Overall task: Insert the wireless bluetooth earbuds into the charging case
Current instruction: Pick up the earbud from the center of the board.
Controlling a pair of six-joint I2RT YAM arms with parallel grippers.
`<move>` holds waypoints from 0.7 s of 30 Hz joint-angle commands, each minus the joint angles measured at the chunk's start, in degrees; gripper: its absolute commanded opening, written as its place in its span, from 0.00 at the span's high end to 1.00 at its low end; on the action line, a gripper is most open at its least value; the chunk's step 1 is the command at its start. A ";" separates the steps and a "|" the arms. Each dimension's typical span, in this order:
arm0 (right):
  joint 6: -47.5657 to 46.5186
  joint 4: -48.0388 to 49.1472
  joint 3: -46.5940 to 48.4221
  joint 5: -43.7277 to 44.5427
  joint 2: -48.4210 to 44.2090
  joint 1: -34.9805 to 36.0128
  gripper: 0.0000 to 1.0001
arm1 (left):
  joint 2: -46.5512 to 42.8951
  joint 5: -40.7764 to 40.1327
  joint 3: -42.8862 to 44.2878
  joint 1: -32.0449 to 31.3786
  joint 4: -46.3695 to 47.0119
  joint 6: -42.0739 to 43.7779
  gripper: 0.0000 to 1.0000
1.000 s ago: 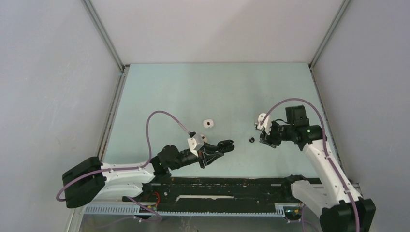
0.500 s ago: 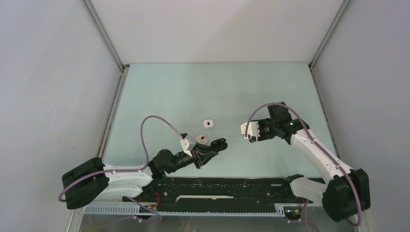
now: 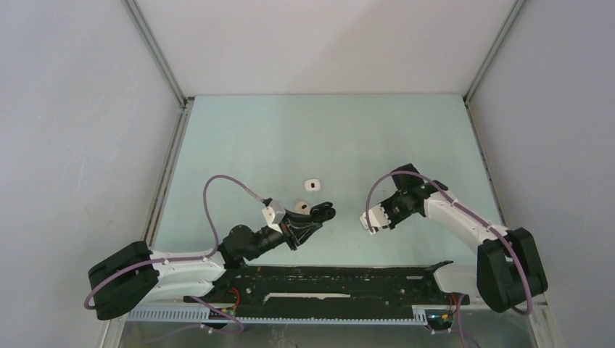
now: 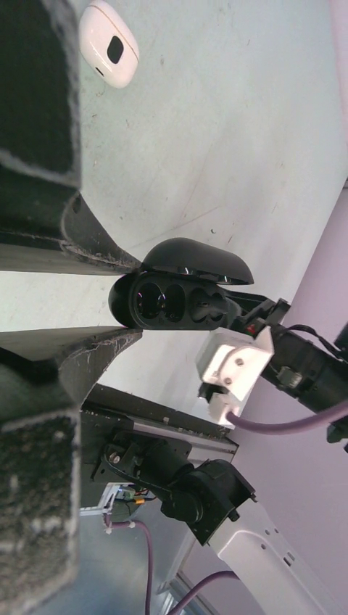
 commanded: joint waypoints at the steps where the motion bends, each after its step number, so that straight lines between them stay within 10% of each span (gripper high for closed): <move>1: -8.08 2.01 0.22 2.34 3.83 0.53 0.75 | -1.63 -2.44 -1.34 0.47 3.50 -1.24 1.00; 21: -9.44 6.94 -0.77 4.04 9.35 4.42 0.75 | -1.01 -3.66 -2.58 0.90 4.60 -1.78 1.00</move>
